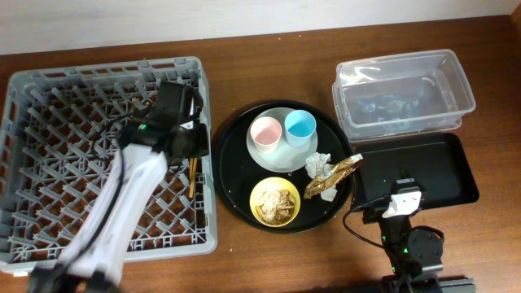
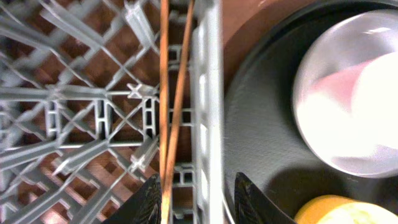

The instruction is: Sort waste into correct bins and load items into the dishwasher rack

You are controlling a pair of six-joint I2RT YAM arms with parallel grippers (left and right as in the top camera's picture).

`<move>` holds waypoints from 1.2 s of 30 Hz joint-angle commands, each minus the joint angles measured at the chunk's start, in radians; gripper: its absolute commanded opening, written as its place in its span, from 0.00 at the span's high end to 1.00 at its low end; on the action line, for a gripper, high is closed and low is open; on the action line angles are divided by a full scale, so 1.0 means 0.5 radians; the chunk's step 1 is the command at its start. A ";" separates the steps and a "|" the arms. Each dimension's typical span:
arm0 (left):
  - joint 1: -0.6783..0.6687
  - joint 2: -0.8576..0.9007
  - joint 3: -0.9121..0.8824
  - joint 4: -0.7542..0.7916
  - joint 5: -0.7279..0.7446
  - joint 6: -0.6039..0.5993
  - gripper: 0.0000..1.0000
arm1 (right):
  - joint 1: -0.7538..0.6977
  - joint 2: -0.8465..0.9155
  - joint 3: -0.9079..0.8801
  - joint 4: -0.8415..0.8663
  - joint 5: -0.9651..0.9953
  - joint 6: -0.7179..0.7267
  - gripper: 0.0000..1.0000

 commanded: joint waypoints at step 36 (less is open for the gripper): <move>0.001 -0.482 0.052 -0.198 0.083 -0.043 0.01 | -0.006 2.269 1.647 -1.581 -0.532 1.269 0.23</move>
